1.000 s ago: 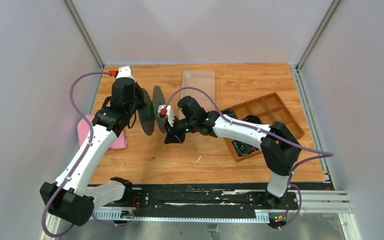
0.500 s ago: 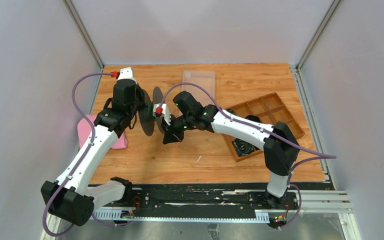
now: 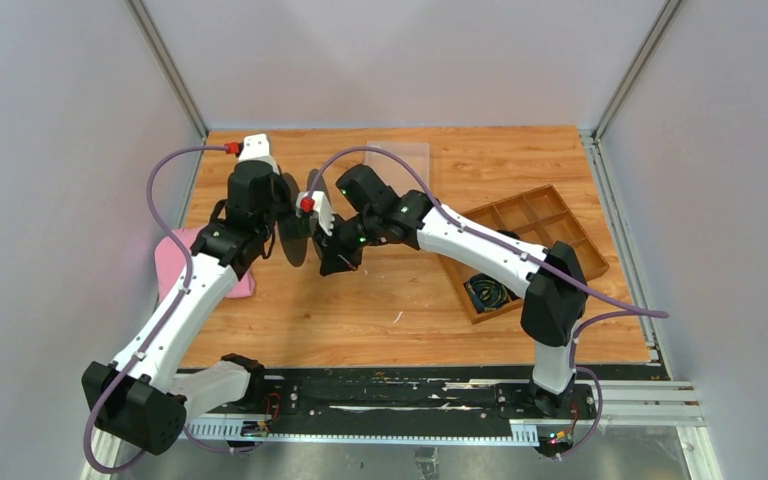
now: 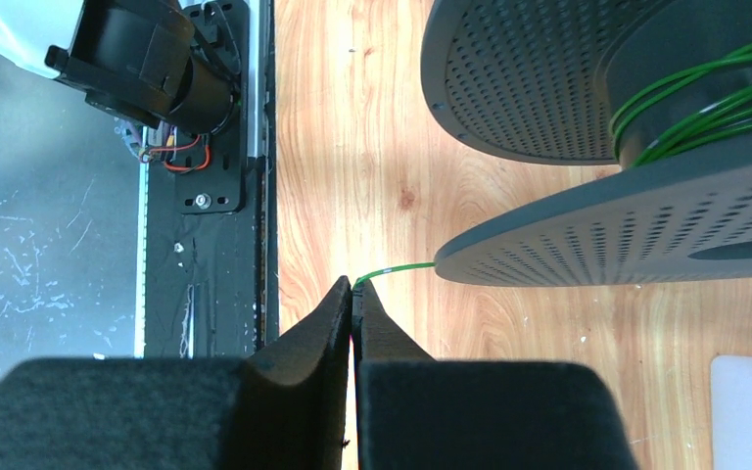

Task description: Wrap the cables

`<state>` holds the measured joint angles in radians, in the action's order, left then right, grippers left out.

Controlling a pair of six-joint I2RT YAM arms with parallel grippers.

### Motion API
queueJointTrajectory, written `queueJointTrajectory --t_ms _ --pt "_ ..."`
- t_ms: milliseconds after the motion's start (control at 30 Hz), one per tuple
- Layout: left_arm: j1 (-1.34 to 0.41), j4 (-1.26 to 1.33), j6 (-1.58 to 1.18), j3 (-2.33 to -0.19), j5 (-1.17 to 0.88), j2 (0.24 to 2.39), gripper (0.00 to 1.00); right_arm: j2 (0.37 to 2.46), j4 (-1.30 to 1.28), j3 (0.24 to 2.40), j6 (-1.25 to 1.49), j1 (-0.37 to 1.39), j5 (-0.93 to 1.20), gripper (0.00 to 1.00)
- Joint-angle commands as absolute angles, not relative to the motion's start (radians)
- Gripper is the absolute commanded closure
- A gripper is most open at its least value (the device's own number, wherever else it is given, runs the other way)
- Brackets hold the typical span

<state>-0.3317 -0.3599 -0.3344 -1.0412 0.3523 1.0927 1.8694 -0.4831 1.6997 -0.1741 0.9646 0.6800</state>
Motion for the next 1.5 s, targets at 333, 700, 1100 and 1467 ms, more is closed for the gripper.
queueJointTrajectory --t_ms 333,700,1100,1467 --pt "-0.346 -0.175 -0.268 -1.0 0.364 1.062 1.0 1.877 -0.582 1.851 -0.098 0.953 0.76 0.99" --pt "-0.387 -0.148 -0.151 -0.966 0.319 1.056 1.0 1.902 -0.591 1.914 -0.052 0.907 0.798 0.99" --pt "-0.418 -0.121 -0.044 -0.925 0.239 1.041 1.0 1.891 -0.608 1.937 -0.057 0.891 0.817 0.99" --pt "-0.435 -0.105 0.041 -0.896 0.091 1.035 1.0 1.895 -0.654 1.952 -0.083 0.89 0.845 0.99"
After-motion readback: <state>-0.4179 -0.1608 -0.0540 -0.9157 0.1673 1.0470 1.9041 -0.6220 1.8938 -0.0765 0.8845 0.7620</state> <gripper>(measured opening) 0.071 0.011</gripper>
